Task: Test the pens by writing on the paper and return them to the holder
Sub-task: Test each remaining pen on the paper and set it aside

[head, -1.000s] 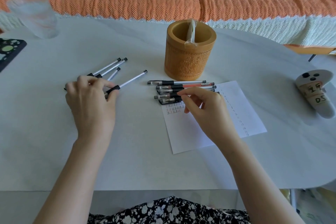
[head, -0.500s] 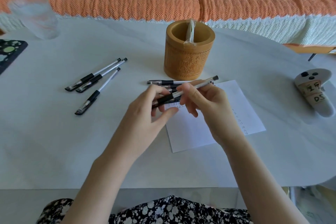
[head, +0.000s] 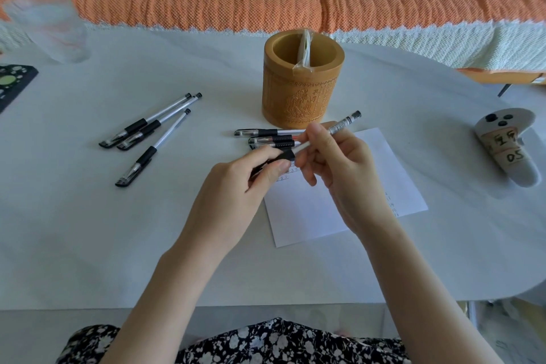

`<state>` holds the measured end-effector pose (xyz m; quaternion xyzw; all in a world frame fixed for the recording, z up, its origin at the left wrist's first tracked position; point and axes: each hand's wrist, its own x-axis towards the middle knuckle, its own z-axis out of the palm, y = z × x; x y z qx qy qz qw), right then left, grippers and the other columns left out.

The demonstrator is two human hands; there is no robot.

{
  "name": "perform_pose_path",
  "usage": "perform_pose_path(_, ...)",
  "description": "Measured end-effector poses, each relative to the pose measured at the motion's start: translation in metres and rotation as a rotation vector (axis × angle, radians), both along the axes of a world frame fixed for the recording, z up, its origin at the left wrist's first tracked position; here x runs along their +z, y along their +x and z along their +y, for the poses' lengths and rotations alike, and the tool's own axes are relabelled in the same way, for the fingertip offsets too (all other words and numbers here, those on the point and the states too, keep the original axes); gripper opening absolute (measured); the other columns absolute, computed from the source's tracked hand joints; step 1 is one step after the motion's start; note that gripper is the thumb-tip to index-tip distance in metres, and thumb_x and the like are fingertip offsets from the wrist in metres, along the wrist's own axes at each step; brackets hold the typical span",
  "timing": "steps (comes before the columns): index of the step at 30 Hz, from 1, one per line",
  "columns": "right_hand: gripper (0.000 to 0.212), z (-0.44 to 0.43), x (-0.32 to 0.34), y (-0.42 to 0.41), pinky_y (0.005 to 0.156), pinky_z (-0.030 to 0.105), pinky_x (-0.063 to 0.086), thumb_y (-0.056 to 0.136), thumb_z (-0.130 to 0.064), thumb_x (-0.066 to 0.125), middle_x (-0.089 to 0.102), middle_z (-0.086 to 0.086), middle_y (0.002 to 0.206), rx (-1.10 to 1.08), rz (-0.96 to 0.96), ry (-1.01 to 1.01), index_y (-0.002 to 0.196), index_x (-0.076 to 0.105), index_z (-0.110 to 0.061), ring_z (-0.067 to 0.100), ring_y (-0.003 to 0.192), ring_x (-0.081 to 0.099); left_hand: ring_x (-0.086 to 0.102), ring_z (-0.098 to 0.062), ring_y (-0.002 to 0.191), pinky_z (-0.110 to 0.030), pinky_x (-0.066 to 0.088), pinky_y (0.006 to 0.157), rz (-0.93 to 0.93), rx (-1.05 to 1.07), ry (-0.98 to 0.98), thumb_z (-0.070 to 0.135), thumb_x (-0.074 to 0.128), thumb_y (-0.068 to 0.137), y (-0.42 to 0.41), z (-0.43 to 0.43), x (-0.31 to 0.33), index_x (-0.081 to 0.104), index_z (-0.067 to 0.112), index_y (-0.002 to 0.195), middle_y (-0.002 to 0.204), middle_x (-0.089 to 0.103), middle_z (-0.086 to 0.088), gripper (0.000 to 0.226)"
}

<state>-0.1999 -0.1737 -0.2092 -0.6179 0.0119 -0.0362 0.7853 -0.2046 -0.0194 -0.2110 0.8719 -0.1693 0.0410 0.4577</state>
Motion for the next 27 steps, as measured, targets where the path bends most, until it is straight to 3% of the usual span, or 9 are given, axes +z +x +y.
perform_pose_path(4,0.020,0.000,-0.001,-0.001,0.044,0.024,0.035,0.084,-0.020,0.068,0.049,0.006,0.055,0.081,0.029,0.005,0.074,0.057,-0.007,0.017,0.046,0.039,0.042,-0.010,0.051,-0.024,0.032,0.050,0.013,0.003,0.031,0.042,0.055,0.090,-0.001,0.000,-0.002,0.063,0.029,0.093,0.053,0.051,0.009,0.015)
perform_pose_path(7,0.029,0.001,-0.002,0.002,0.039,0.020,0.029,0.084,-0.002,0.065,0.034,0.000,0.048,0.118,0.079,0.031,0.067,0.044,-0.011,0.011,0.040,0.030,0.050,-0.010,0.052,-0.031,0.044,0.054,0.069,0.020,0.042,0.060,0.057,0.077,-0.002,0.002,-0.003,0.063,0.034,0.097,0.058,0.061,0.007,0.034)
perform_pose_path(8,0.028,-0.001,-0.003,0.003,0.038,0.019,0.028,0.086,0.001,0.061,0.034,-0.003,0.047,0.076,0.107,0.057,0.068,0.043,-0.011,0.010,0.037,0.030,0.048,-0.009,0.049,-0.031,0.042,0.052,0.096,0.036,0.066,0.063,0.060,0.073,-0.002,0.003,-0.003,0.063,0.034,0.096,0.052,0.057,0.010,0.037)
perform_pose_path(11,0.011,-0.011,-0.003,0.005,0.038,0.020,0.031,0.091,-0.004,0.050,0.048,0.001,0.046,-0.077,0.121,0.070,0.085,0.058,-0.008,0.016,0.037,0.049,0.039,-0.008,0.043,-0.025,0.025,0.048,0.168,0.062,0.191,0.055,0.069,0.068,-0.003,0.007,-0.004,0.062,0.034,0.091,0.040,0.041,0.012,0.032)
perform_pose_path(13,0.024,-0.014,-0.005,0.005,0.040,0.022,0.033,0.094,-0.010,0.043,0.065,0.012,0.057,-0.090,0.104,-0.005,0.098,0.066,-0.006,0.025,0.053,0.066,0.038,-0.009,0.045,-0.025,0.026,0.048,0.195,0.056,0.246,0.052,0.071,0.068,-0.003,0.010,-0.004,0.060,0.035,0.092,0.041,0.040,0.011,0.031)
perform_pose_path(15,0.028,-0.011,-0.007,0.005,0.040,0.023,0.032,0.095,-0.017,0.045,0.070,0.017,0.065,-0.119,0.115,-0.089,0.092,0.069,-0.002,0.026,0.060,0.069,0.037,-0.009,0.045,-0.026,0.027,0.049,0.224,0.060,0.262,0.050,0.074,0.067,-0.003,0.011,-0.005,0.060,0.036,0.092,0.042,0.037,0.007,0.032)
perform_pose_path(20,0.040,0.002,-0.015,0.012,0.045,0.013,0.032,0.077,-0.031,0.077,0.052,-0.003,0.044,-0.280,0.090,-0.396,0.054,0.051,-0.012,0.004,0.041,0.044,0.039,-0.007,0.047,-0.026,0.029,0.051,0.260,0.049,0.319,0.049,0.075,0.066,-0.003,0.011,-0.005,0.056,0.038,0.092,0.047,0.037,0.006,0.035)
perform_pose_path(22,0.045,0.004,-0.019,0.014,0.047,0.016,0.031,0.074,-0.032,0.079,0.045,-0.008,0.043,-0.323,0.080,-0.445,0.051,0.046,-0.012,0.004,0.042,0.039,0.040,-0.007,0.048,-0.027,0.031,0.052,0.264,0.053,0.329,0.049,0.075,0.066,-0.003,0.011,-0.005,0.055,0.038,0.093,0.048,0.038,0.006,0.035)
perform_pose_path(27,0.038,0.006,-0.029,0.016,0.049,0.021,0.028,0.081,-0.017,0.066,0.039,0.001,0.051,-0.406,0.026,-0.556,0.054,0.043,-0.003,0.007,0.051,0.034,0.042,-0.006,0.050,-0.025,0.036,0.054,0.274,0.059,0.353,0.050,0.075,0.067,-0.003,0.010,-0.004,0.055,0.038,0.093,0.050,0.041,0.007,0.035)
